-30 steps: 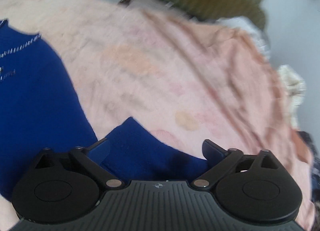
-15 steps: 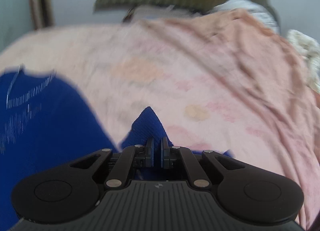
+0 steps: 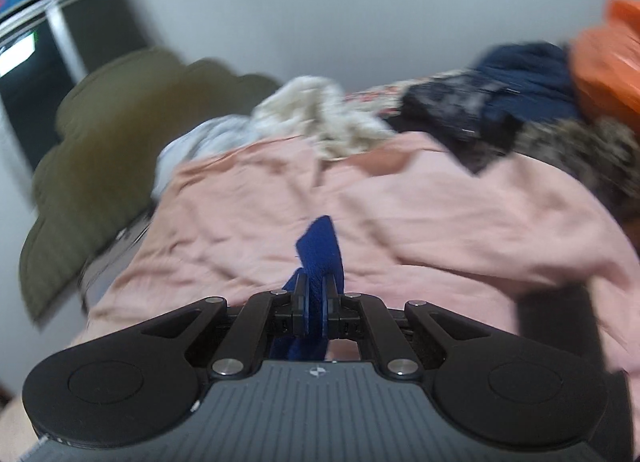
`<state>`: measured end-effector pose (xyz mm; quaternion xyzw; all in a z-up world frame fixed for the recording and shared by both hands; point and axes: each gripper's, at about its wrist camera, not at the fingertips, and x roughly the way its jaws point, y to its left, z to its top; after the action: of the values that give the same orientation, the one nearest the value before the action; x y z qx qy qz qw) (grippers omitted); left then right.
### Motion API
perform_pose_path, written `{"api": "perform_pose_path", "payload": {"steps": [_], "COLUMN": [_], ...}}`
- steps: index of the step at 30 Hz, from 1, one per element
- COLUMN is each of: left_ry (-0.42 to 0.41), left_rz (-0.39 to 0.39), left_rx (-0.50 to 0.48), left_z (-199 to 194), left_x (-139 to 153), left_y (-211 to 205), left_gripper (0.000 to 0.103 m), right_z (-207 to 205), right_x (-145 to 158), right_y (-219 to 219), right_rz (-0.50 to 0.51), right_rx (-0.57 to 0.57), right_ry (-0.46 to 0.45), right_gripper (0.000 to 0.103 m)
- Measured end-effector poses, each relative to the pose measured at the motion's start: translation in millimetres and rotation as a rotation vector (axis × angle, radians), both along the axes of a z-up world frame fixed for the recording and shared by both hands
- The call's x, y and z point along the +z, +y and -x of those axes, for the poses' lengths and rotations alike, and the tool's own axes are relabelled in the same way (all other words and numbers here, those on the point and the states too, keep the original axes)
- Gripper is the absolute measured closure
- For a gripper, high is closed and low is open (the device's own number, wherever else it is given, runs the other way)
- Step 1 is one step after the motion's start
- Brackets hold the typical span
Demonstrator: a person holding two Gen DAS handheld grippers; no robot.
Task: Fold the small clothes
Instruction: 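Lift the held sleeve up off the bed with the right tool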
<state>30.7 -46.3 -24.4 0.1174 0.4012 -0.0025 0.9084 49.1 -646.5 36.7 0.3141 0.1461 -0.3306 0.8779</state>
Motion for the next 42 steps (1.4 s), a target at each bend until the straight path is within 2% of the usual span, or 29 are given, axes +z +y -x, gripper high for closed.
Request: {"api": "perform_pose_path", "payload": {"steps": [3,5,6,8,10,13,15,21,24,25,26,28,33,35,36,37,39,42], "left_ry": [0.000,0.007,0.010,0.013,0.006,-0.005,0.001,0.007,-0.009,-0.014,-0.019,-0.023,-0.038,-0.032,-0.029,-0.027,-0.034,-0.036], "left_rz": [0.001,0.004,0.004,-0.001,-0.010,-0.015,-0.012,-0.022,-0.044,-0.050,-0.053,-0.050,-0.010,-0.004,-0.005,-0.009,-0.018,-0.013], "left_rx": [-0.001,-0.005,-0.007,-0.016,-0.023,-0.023,-0.020,-0.034,-0.040,-0.036,-0.030,-0.017,0.013,0.013,0.010,0.004,-0.001,0.003], "left_z": [0.0,-0.5,-0.4,0.3,2.0,3.0,1.7,4.2,7.4,7.6,7.5,6.0,-0.1,-1.5,-1.3,-0.8,1.1,1.6], "left_x": [-0.3,-1.6,-2.0,-2.2,-1.1,0.9,0.7,0.0,2.6,3.5,4.4,6.3,11.6,10.3,9.5,8.8,8.6,9.0], "left_y": [-0.1,-0.8,-1.4,-3.5,-5.3,-5.5,-5.6,-11.8,-12.7,-11.7,-10.1,-6.2,1.8,2.3,2.2,2.3,3.5,9.4], "left_gripper": [0.000,0.000,0.000,0.000,0.000,0.000,0.000,0.000,0.000,0.000,0.000,0.000,0.000,0.000,0.000,0.000,0.000,0.000], "right_z": [20.1,29.4,32.1,34.4,43.1,53.5,52.6,33.6,25.2,24.4,25.6,33.1,59.9,54.5,48.7,43.3,33.8,8.3], "right_x": [-19.8,-35.8,-43.1,-54.3,-56.0,-55.6,-57.4,-78.9,-88.7,-86.2,-80.4,-56.4,12.8,21.5,21.4,21.4,20.4,22.0], "right_y": [-8.5,-15.0,-16.5,-18.5,-16.4,-13.8,-15.9,-43.5,-51.5,-51.1,-49.1,-37.6,24.0,51.0,59.2,64.8,83.7,135.0], "right_rz": [-0.125,-0.226,-0.254,-0.274,-0.282,-0.262,-0.253,-0.248,-0.262,-0.255,-0.243,-0.135,0.245,0.390,0.405,0.378,0.348,0.449], "right_rx": [-0.029,-0.046,-0.031,-0.004,-0.015,-0.012,0.005,-0.042,-0.042,-0.026,-0.019,-0.034,-0.088,-0.082,-0.051,-0.010,0.081,0.222], "right_ry": [-0.002,0.024,0.045,0.043,0.028,-0.002,0.018,0.082,0.070,0.055,0.039,0.012,-0.055,0.010,0.053,0.066,0.055,0.078], "right_gripper": [0.095,0.082,0.080,0.063,0.060,0.060,0.059,0.059,0.061,0.080,0.095,0.095,0.095,0.095,0.095,0.095,0.095,0.095]}}
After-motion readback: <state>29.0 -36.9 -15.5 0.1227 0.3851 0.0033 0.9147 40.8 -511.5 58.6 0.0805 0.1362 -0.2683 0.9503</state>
